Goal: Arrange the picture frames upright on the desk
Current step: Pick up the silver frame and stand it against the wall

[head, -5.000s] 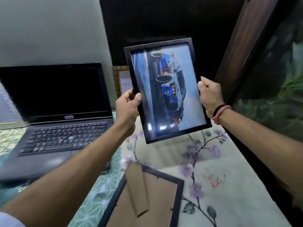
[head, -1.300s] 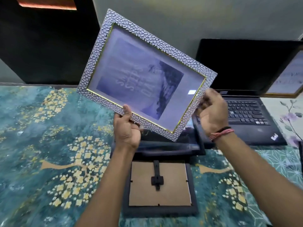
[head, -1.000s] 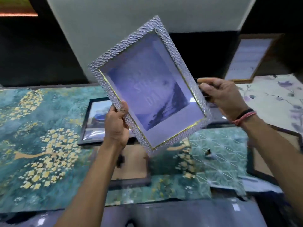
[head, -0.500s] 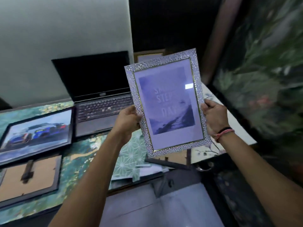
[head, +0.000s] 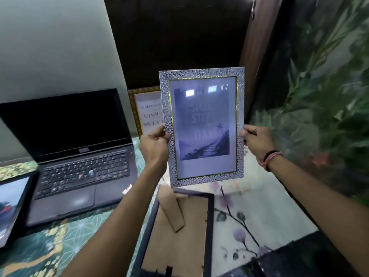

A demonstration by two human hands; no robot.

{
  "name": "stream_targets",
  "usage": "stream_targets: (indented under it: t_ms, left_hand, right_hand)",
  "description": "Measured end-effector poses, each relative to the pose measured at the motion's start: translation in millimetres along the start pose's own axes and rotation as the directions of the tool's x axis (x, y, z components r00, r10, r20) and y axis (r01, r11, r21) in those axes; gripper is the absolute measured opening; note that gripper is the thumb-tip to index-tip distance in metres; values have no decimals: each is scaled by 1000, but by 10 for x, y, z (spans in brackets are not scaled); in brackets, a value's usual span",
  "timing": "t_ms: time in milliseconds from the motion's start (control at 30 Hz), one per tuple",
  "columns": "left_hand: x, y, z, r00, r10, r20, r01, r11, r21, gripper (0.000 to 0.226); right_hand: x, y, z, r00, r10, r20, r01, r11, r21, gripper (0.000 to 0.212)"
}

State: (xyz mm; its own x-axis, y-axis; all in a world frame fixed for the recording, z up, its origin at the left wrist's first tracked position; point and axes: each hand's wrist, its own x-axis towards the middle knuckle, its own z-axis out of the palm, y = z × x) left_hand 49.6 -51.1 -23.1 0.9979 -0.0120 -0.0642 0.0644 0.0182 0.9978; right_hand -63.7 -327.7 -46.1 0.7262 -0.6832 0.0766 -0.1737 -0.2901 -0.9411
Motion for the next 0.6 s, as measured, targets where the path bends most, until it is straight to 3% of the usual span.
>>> stream_targets:
  t_ms: [133,233,433,500,600]
  left_hand:
    - [340,-103,441,998,61,-18,-61,998,-12,41]
    - [598,-184,621,998,59,14,-59,998,-10,53]
    - [1140,-465,836,991,96,95,-100,994,37,80]
    - [1345,-602,919,988,115,98,-120,992,46,82]
    - [1183,-372,1000,992,113,55,-118,989,84,79]
  right_hand:
    - [842,182,155,981,-191,14,190,958,-217,31]
    - [1120,-1,266,973,-222,60,230,932,-281,35]
    - [1812,331,464,970,-167,175,211,939,-270,38]
    - [2084,532,540,966,-169,196,216,942,-255,37]
    - [1902,277,550,963,-186,197,217,965,-150,43]
